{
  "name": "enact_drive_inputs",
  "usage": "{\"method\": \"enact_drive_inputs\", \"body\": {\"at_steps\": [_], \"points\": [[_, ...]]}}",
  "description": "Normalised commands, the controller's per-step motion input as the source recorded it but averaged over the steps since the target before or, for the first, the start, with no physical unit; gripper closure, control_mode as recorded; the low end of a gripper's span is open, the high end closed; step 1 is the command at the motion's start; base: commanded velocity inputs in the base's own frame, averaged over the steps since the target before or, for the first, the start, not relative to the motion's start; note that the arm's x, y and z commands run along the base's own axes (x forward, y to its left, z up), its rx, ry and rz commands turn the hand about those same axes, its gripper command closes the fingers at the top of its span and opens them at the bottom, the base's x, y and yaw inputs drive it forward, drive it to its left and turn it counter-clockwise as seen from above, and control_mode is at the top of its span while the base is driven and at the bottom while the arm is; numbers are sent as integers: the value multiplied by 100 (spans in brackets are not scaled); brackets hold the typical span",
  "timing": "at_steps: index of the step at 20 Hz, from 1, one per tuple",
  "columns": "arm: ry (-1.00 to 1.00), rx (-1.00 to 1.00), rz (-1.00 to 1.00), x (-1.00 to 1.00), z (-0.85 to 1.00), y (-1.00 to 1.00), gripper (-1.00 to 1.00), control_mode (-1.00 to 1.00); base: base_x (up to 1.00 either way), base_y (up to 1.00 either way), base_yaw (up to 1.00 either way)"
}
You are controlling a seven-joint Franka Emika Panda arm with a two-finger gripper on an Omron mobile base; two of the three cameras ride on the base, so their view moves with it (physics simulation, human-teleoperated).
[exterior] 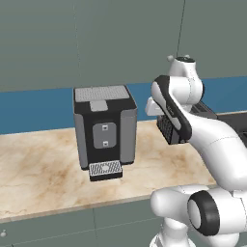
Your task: Move the bowls from the cabinet to the plates on the dining table.
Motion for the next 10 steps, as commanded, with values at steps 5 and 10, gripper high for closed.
{"method": "enact_drive_inputs", "body": {"at_steps": [5,10], "points": [[-6,0,-1,-1,10,-10,-100,-100,0,0,0],[-8,0,-2,-7,13,-23,-100,-100,0,0,0]]}}
